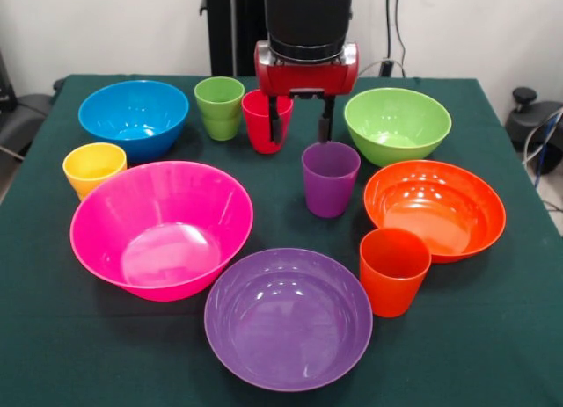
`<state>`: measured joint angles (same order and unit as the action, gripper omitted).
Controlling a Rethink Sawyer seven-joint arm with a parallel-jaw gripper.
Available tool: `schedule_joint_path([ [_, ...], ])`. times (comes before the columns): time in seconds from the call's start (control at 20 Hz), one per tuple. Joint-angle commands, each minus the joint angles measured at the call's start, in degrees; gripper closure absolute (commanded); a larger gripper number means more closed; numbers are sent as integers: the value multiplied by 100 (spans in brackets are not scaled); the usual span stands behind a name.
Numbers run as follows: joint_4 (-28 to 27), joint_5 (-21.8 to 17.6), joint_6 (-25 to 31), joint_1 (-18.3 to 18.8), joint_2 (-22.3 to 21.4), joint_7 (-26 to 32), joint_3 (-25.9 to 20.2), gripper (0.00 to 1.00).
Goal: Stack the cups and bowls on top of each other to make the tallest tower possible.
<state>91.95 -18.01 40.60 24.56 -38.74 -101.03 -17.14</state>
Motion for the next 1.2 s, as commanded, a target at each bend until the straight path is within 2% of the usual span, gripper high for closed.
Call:
schedule_joint_path([
  [0.05, 408, -396, -215, -52, 40, 454, -355, 0],
  [0.3, 544, -376, -274, -206, -101, 210, -303, 0],
  [0.55, 669, -274, -279, -545, -256, -193, -217, 0],
  [0.8, 310, -221, -93, -936, -149, -447, -94, 0],
  [0.95, 274, -136, -48, -1062, -102, -513, -48, 0],
  [1.2, 455, -114, -301, -1141, -119, -613, 76, 0],
])
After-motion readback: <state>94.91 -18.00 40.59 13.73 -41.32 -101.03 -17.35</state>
